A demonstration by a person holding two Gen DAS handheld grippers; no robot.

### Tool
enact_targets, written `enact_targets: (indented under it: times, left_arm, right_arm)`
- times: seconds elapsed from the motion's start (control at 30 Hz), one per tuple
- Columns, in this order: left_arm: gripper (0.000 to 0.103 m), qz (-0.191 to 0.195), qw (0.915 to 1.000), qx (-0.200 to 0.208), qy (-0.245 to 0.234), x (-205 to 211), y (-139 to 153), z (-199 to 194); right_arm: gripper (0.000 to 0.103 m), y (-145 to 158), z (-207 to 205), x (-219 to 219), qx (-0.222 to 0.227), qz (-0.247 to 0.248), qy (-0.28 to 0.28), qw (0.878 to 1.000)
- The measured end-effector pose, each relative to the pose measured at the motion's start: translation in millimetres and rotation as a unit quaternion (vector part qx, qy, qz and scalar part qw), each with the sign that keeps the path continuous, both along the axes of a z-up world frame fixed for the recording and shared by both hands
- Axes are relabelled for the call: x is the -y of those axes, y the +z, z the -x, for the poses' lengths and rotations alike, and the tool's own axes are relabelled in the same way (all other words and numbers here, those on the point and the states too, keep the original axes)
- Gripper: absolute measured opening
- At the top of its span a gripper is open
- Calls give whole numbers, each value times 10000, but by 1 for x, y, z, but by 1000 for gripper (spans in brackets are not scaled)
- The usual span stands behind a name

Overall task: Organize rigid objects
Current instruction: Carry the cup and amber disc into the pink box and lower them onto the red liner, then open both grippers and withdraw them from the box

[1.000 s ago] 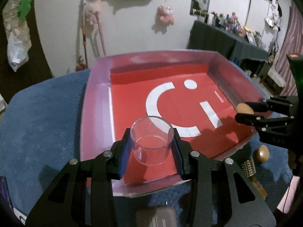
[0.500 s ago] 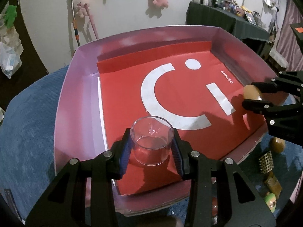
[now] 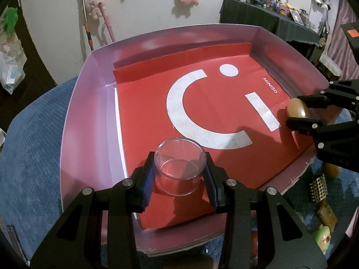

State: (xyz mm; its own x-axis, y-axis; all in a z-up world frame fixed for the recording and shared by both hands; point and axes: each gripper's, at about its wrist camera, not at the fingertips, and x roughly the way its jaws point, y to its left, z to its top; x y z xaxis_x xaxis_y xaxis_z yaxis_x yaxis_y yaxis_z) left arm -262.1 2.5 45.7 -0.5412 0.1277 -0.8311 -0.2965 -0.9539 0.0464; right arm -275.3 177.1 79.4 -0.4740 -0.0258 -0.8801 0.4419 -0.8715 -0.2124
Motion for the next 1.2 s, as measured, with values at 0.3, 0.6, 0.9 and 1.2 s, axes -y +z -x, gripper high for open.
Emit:
enact_targets:
  times: [0.3, 0.6, 0.9, 1.2]
  left_arm:
    - [40, 32, 10000, 24, -44, -1, -1, 0]
    - [55, -133, 9998, -66, -97, -3, 3, -3]
    - [68, -388, 9988, -305, -26, 1, 24, -16]
    - [80, -701, 9927, -976, 98, 9, 68, -62]
  right_arm:
    - [40, 0, 3, 1, 66, -6, 29, 10000]
    - [43, 0, 1, 0, 84, 37, 60, 9999]
    - [67, 10, -5, 2, -3, 186, 59, 9998]
    - [77, 55, -35, -6, -511, 725, -38, 9961]
